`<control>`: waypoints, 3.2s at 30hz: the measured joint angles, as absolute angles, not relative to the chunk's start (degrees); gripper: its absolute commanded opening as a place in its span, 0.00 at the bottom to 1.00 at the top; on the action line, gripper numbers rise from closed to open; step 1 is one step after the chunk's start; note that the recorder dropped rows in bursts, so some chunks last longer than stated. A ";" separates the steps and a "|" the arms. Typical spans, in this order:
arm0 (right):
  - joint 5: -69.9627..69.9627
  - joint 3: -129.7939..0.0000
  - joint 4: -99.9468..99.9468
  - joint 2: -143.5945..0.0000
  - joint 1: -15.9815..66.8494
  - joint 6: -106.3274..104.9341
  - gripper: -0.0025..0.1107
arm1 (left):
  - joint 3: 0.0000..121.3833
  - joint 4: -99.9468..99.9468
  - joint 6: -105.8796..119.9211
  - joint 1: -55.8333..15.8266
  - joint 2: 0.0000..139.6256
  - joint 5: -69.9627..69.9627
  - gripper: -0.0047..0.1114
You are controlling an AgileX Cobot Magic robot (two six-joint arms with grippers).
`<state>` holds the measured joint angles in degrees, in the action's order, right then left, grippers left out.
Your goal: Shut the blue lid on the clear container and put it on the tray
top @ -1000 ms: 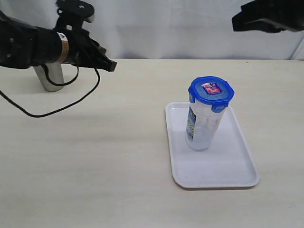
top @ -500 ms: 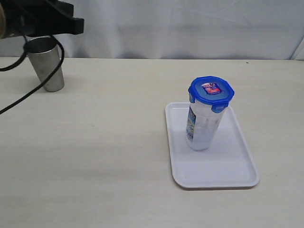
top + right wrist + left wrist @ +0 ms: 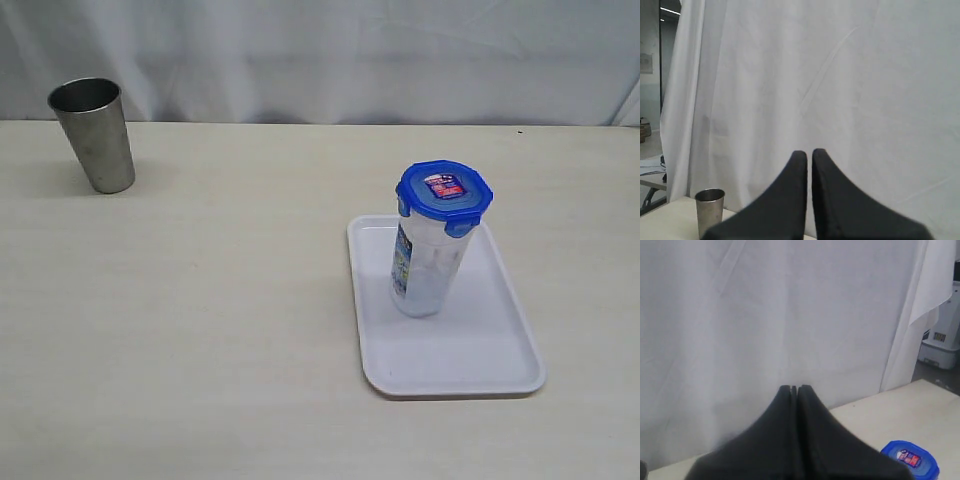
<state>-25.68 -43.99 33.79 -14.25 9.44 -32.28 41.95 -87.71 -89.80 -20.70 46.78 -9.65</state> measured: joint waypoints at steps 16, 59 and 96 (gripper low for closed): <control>-30.05 -43.22 33.79 -9.47 9.44 -32.18 0.06 | 40.99 -87.71 -89.92 -20.70 39.10 -14.95 0.04; -30.51 -43.22 33.79 -9.43 9.44 -32.18 0.06 | 20.80 4.80 5.67 -5.48 0.42 4.97 0.04; -30.51 -43.22 33.79 -9.43 9.44 -32.18 0.06 | 0.20 -2.23 5.67 -5.48 0.10 17.54 0.04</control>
<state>-30.51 -43.22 33.79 -9.43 9.44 -32.18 0.20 -2.23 5.67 -5.48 0.10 17.54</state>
